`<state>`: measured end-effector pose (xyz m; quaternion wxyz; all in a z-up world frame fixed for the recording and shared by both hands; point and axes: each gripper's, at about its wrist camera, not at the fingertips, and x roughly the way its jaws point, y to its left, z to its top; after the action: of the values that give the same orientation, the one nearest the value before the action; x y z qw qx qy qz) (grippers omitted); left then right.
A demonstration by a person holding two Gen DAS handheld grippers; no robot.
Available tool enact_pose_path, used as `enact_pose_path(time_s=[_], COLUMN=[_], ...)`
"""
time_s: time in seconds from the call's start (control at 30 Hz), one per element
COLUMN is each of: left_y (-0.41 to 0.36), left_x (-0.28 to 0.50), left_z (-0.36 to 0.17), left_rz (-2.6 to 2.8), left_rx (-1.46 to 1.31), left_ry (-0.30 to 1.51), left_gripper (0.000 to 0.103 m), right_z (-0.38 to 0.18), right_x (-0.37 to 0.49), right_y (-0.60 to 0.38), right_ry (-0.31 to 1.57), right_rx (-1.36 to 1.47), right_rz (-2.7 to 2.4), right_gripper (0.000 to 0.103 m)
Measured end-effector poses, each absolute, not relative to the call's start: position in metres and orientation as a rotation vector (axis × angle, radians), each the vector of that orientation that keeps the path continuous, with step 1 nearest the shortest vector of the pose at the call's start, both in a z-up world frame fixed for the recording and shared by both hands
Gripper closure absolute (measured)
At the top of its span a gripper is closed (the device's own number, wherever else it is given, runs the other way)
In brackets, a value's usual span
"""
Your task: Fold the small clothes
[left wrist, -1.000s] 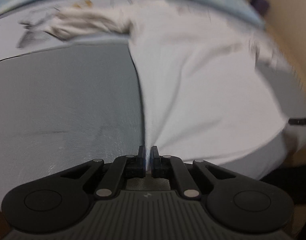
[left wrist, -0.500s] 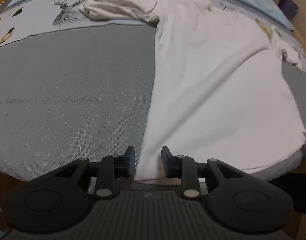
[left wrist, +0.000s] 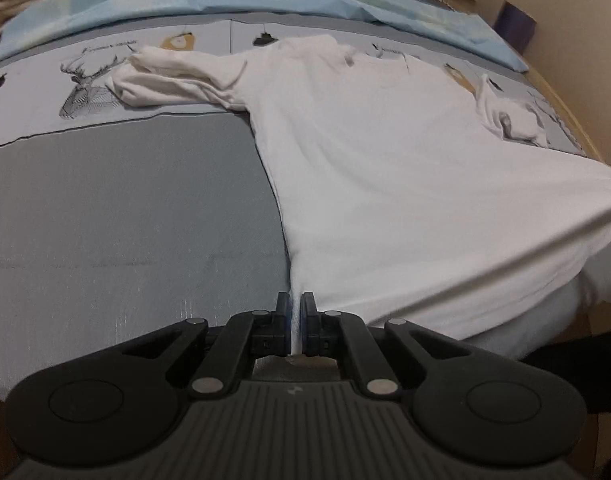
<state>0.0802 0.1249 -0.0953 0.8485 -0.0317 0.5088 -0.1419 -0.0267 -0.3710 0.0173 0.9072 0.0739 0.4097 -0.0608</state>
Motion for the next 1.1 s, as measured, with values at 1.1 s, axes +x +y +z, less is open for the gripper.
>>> enact_pose_path(time_s=[1.1], left_y=[0.105], left_x=[0.098], left_z=[-0.151], left_rz=[-0.260], left_rx=[0.161], left_ry=[1.277], left_gripper=[0.078], right_z=[-0.073], right_x=[-0.021], right_y=[-0.325], right_ry=[1.165], right_rx=[-0.035], right_rz=[-0.067], right_gripper=[0.065])
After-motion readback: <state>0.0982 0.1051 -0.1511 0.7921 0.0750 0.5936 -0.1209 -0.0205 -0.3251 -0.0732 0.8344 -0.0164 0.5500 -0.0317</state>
